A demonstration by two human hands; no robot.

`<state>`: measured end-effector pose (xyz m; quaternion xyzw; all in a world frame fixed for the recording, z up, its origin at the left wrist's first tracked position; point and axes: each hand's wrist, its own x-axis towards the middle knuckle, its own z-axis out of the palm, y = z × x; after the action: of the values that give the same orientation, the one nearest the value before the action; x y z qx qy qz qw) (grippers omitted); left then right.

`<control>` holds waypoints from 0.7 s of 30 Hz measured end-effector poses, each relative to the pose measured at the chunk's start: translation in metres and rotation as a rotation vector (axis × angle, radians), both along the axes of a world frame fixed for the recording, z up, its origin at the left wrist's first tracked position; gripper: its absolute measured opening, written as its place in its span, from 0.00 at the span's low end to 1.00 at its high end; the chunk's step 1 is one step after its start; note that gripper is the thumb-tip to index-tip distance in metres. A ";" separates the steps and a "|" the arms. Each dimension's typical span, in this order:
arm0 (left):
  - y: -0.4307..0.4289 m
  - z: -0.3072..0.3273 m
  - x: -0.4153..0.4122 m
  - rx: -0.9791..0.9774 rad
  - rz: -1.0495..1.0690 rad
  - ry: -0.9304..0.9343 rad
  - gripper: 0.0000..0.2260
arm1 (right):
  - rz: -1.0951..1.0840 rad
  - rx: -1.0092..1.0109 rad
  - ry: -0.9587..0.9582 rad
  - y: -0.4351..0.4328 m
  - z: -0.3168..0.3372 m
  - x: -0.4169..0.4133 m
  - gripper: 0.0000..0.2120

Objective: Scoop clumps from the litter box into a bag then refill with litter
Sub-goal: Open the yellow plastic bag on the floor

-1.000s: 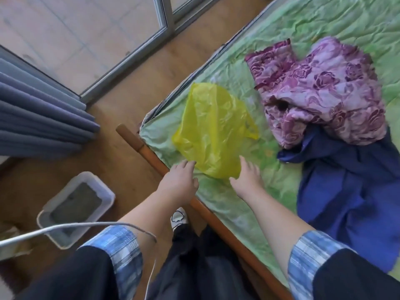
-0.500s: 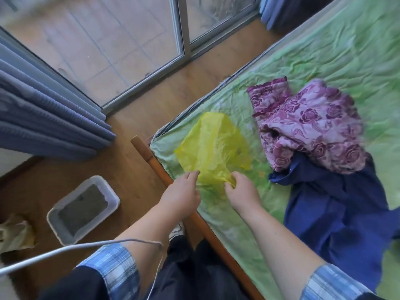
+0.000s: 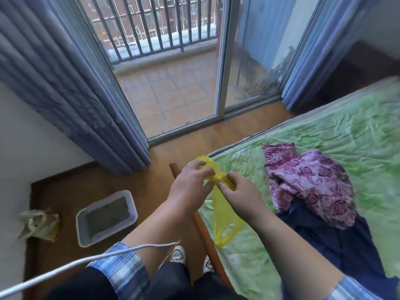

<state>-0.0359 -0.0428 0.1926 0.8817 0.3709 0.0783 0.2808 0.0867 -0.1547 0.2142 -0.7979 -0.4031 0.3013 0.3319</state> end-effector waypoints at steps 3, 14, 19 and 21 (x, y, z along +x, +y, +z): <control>-0.004 0.011 -0.037 -0.008 0.139 -0.061 0.11 | 0.092 0.041 0.017 0.002 0.007 -0.020 0.13; -0.013 0.046 -0.254 -0.127 0.530 -0.226 0.06 | 0.448 -0.011 -0.274 0.026 0.009 -0.169 0.26; -0.054 0.064 -0.401 -0.128 0.639 -0.300 0.07 | 0.659 -0.046 -0.384 0.040 0.019 -0.296 0.16; -0.074 0.063 -0.468 -0.097 0.716 -0.301 0.08 | 0.685 -0.052 -0.351 0.039 0.025 -0.356 0.11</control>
<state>-0.5039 -0.1172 0.2559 0.6610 0.6131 0.2820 0.3282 -0.2689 -0.1157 0.2388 -0.6645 -0.6892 0.2638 0.1175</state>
